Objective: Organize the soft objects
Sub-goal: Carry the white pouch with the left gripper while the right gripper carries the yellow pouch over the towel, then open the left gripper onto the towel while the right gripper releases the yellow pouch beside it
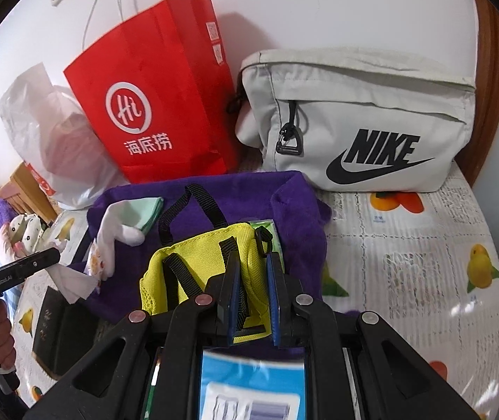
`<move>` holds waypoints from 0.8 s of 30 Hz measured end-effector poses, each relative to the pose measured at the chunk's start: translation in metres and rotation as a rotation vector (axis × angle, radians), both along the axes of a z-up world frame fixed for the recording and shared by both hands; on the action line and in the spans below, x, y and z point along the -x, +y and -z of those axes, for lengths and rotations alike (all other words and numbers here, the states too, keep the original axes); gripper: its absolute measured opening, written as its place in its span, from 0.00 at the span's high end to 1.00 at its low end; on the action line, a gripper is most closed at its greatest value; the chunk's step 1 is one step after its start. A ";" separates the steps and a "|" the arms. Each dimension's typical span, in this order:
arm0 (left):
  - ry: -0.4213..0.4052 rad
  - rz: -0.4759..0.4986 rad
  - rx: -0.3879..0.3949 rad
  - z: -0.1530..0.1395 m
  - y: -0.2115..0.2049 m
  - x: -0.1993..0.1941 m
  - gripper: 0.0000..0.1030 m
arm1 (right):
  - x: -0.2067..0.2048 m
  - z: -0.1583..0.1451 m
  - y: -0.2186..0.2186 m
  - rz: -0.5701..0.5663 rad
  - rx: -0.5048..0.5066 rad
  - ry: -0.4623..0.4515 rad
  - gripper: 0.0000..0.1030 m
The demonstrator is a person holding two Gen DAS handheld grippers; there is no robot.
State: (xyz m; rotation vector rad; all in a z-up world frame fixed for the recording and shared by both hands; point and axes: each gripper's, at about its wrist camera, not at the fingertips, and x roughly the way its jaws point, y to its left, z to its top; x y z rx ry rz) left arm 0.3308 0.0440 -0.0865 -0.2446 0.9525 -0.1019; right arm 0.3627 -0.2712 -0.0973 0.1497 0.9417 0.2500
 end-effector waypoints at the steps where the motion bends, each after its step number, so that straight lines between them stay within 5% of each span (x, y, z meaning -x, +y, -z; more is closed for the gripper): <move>1: 0.005 0.006 0.003 0.002 -0.002 -0.003 0.80 | -0.003 0.003 0.000 -0.004 0.001 0.010 0.86; 24: 0.104 0.084 -0.050 0.039 -0.035 -0.046 0.79 | -0.038 0.043 0.040 -0.125 0.083 0.106 0.85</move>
